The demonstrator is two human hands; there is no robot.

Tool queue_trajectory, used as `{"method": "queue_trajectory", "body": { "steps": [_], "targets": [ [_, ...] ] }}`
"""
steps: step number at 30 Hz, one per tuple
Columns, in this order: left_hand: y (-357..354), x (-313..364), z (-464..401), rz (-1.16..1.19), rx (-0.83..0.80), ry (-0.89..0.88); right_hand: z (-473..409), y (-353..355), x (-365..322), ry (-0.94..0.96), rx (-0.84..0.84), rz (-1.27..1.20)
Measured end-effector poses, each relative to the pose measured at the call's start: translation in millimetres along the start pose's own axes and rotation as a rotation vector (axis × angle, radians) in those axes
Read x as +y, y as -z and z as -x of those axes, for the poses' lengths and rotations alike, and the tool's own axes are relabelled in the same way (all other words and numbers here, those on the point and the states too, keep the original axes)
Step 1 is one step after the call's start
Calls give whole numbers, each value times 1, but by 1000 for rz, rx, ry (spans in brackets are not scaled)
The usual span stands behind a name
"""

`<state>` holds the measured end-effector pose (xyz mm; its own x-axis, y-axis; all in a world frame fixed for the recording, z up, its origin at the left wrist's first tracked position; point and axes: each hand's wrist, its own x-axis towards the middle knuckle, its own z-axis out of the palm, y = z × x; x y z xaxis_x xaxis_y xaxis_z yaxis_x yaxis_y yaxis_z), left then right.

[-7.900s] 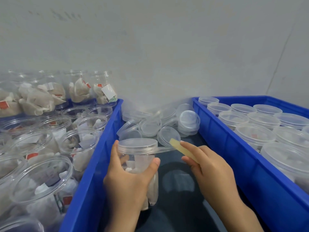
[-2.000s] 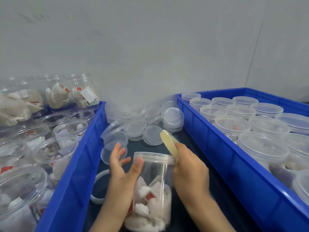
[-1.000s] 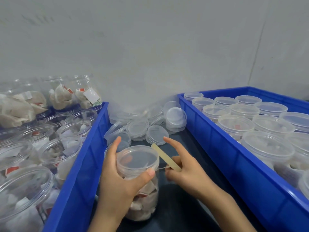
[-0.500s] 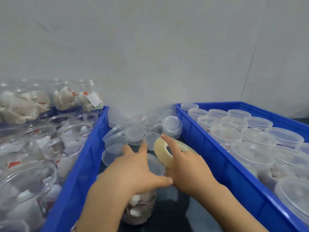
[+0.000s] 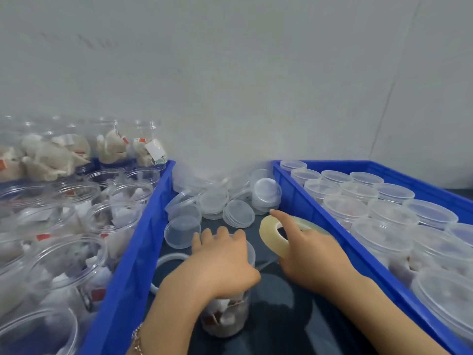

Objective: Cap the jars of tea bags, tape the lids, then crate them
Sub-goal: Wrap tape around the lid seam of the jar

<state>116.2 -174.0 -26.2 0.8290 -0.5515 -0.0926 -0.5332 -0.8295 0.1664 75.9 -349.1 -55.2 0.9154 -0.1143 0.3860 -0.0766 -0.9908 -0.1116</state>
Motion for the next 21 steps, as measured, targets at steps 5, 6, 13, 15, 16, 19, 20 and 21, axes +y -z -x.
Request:
{"method": "queue_trajectory", "body": {
  "steps": [5, 6, 13, 15, 16, 19, 20, 21],
  "targets": [
    [-15, 2, 7, 54, 286, -114, -13, -10, -11, 6, -108, -32],
    [-14, 1, 7, 75, 295, -144, -18, -11, -14, 17, -114, -45],
    [-17, -8, 9, 229, 355, -182, -26, -7, -30, 93, -119, -17],
    [-18, -10, 10, 228, 345, -169, -23, -8, -32, 87, -116, 0],
    [-18, -10, 10, 218, 351, -179, -21, -8, -32, 81, -133, 9],
    [-13, -5, 14, 166, 352, -245, -16, -5, -26, 40, -231, -31],
    [-12, -4, 14, 145, 348, -262, -13, -1, -23, 25, -273, -77],
    [-12, -4, 15, 126, 345, -266, -9, 4, -19, 15, -318, -133]
  ]
}}
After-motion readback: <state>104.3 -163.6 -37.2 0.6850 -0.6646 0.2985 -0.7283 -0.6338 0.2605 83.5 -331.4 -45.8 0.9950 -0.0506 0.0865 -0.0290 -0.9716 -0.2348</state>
